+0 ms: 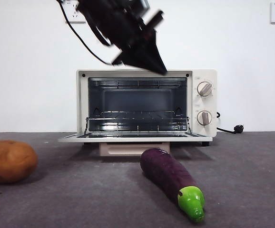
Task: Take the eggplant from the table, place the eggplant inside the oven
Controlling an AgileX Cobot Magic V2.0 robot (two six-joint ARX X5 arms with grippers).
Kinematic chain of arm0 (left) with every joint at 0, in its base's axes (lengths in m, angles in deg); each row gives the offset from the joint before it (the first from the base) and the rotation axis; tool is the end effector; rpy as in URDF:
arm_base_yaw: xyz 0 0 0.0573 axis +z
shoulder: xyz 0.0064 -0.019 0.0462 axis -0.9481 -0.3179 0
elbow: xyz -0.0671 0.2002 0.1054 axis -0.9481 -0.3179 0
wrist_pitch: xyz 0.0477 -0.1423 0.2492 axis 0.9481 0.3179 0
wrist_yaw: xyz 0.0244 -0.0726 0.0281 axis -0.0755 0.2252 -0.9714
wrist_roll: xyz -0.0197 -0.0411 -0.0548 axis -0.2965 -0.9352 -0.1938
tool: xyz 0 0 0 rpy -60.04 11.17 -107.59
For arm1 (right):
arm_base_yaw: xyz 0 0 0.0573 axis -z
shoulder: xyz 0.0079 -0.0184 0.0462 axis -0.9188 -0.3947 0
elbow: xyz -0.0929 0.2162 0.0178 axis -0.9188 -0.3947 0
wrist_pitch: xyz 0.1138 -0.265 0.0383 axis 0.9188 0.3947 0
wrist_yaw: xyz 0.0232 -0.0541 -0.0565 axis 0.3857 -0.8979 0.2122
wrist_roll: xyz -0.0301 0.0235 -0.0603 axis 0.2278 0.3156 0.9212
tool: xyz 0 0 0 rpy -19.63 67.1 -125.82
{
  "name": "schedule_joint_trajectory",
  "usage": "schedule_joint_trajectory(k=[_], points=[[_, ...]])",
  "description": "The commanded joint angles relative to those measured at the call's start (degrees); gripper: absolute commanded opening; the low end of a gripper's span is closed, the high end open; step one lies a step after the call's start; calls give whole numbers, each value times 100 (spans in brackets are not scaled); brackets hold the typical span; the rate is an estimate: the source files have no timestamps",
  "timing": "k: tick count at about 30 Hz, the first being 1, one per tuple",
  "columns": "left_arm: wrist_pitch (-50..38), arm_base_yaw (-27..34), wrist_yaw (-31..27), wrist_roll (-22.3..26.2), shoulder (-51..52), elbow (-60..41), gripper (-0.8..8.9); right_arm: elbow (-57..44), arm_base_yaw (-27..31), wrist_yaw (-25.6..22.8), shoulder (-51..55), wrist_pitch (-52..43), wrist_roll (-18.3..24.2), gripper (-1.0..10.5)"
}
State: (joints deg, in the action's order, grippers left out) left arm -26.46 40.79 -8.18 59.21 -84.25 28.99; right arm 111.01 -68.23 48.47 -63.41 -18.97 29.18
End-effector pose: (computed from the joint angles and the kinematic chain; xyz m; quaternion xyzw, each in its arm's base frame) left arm 0.4001 -0.2663 0.2640 0.0624 0.3335 -0.4726 0.8134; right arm 0.2097 0.0319 0.5383 0.0913 0.1129 0.2540 0.9563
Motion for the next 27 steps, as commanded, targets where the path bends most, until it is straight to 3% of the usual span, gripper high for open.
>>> schedule_joint_trajectory(k=[1,7,27], points=[[94,120,17,-17,323,262,-6,31,-9,20,2,11,42,629],[433,455,-111,-17,1062,822,-6,31,-59,20,2,118,44,629],[1307,1884,-1910,68,4050,1154,-6,31,-597,-46,2,271,90,629]])
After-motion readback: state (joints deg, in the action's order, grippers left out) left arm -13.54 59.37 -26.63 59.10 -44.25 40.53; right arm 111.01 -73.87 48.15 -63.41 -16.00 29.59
